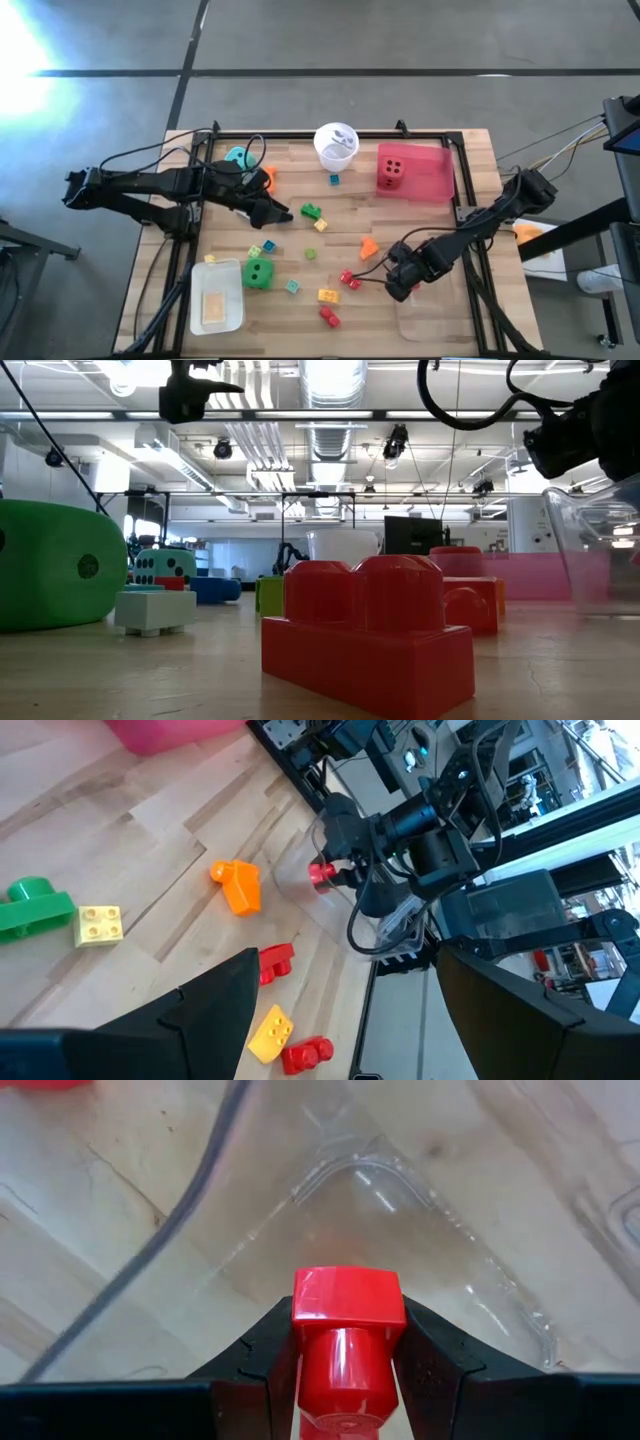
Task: Pick & Place Toys
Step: Put the red game piece into the transparent bin
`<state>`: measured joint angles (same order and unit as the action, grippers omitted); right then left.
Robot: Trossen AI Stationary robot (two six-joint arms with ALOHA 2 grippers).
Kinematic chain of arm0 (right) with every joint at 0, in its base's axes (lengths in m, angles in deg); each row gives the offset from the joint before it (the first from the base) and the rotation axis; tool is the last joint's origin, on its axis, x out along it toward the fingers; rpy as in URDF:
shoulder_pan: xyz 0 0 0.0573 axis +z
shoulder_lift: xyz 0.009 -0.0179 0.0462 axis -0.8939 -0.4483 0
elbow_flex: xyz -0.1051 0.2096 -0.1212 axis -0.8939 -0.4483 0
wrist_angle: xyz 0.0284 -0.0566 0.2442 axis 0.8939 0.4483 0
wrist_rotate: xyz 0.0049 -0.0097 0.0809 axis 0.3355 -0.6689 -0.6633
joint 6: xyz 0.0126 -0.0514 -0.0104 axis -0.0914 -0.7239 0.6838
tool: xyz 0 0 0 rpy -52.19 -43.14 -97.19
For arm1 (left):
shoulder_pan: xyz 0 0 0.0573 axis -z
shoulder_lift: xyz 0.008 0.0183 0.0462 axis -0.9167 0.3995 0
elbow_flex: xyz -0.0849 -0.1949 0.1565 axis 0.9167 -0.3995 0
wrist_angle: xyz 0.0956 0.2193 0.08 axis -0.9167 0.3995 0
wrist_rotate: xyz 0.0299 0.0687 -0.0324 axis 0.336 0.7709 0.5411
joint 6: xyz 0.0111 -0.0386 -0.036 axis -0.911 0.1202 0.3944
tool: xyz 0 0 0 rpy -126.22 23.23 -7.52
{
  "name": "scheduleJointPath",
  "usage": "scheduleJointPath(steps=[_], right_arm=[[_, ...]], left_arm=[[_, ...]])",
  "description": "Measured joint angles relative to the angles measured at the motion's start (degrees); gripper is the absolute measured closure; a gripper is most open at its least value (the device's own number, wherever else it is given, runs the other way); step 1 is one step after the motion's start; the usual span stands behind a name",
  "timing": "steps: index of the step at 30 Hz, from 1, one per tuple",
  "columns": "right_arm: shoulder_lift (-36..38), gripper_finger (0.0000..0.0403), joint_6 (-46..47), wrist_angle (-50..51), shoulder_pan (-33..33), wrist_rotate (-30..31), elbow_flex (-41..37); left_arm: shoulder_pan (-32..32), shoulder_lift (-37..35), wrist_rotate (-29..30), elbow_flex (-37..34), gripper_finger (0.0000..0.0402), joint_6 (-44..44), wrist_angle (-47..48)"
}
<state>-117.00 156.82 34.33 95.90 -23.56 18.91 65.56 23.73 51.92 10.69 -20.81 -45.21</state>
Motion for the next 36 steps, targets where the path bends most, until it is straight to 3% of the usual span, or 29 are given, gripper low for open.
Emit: scheduleJointPath(steps=[22, 30, 36], right_arm=[[0.13, 0.0279, -0.55, 0.06, 0.06, -0.22, 0.02], [0.15, 0.0155, -0.33, 0.21, 0.09, -0.32, 0.02], [0.18, 0.0092, -0.45, 0.19, 0.07, -0.37, 0.02]], left_arm=[[0.00, 0.00, 0.00, 0.00, 0.0094, -0.09, -0.06], [0.00, 0.00, -0.02, 0.00, 0.0094, -0.05, -0.15], [0.00, 0.00, -0.02, 0.00, 0.0094, -0.04, -0.15]])
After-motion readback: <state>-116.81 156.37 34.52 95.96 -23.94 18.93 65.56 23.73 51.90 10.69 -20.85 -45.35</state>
